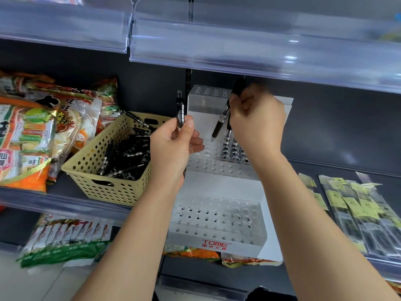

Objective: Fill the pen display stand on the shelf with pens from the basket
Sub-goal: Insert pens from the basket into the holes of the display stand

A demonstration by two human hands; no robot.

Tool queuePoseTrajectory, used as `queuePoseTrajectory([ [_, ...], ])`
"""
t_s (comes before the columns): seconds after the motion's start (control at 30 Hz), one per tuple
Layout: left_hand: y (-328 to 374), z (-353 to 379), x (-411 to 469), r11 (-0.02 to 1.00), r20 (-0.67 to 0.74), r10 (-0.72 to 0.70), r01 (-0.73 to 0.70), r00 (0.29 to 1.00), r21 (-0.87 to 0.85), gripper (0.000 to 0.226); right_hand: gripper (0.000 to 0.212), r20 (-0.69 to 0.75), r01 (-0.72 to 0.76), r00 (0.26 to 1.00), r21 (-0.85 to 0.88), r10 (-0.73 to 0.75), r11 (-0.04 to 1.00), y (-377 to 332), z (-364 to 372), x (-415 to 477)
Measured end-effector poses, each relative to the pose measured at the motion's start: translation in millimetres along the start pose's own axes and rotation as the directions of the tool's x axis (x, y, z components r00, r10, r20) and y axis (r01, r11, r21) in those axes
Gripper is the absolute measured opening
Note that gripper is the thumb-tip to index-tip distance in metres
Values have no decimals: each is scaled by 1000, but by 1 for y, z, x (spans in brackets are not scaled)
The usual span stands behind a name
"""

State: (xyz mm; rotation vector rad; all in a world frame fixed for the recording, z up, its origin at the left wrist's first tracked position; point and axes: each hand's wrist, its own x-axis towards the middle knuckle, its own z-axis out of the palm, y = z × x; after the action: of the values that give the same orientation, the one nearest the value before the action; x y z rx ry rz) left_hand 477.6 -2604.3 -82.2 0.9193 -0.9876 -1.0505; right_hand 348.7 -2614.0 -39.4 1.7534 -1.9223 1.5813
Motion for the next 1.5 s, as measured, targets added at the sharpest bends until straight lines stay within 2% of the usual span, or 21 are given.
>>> queuePoseTrajectory([
  [0.3, -1, -2, 0, 1000, 20, -18, 19, 1000, -13, 14, 20, 10, 96, 995, -159, -96, 983, 2, 1, 7],
  [0.67, -2, -4, 2, 1000, 25, -31, 31, 999, -5, 10, 34, 191, 79, 981, -301, -21, 950, 5, 11, -5],
  [0.8, -3, -4, 2, 1000, 27, -31, 31, 999, 2, 10, 48, 227, 56, 974, -353, 28, 934, 5, 11, -7],
  [0.93, -3, -3, 1, 998, 44, -28, 25, 999, 58, 14, 49, 244, 62, 969, -349, 27, 935, 5, 12, -7],
  [1.0, -3, -2, 0, 996, 75, -20, 13, 997, 87, 12, 42, 230, 74, 973, -301, -3, 951, 5, 12, -9],
  [1.07, -3, -1, 0, 989, 107, -4, -12, 994, 149, 14, 39, 203, 57, 979, -153, -25, 987, 3, 12, -12],
  [1.13, -2, 1, 0, 985, 143, -14, -11, 990, 171, 16, 39, 239, -50, 971, 126, 18, 991, -4, 9, -16],
  [1.2, -2, 2, 0, 987, 169, -27, -1, 985, 160, 24, 37, 358, -212, 930, 326, 87, 921, -10, 7, -19],
  [1.37, -1, 2, -1, 984, 246, -27, -18, 969, 177, 34, 10, 460, -347, 879, 437, 125, 830, -8, 10, -22],
  [1.5, -1, 1, -2, 985, 272, -16, -32, 962, 172, 35, 11, 470, -361, 868, 381, 158, 851, -9, 8, -20],
])
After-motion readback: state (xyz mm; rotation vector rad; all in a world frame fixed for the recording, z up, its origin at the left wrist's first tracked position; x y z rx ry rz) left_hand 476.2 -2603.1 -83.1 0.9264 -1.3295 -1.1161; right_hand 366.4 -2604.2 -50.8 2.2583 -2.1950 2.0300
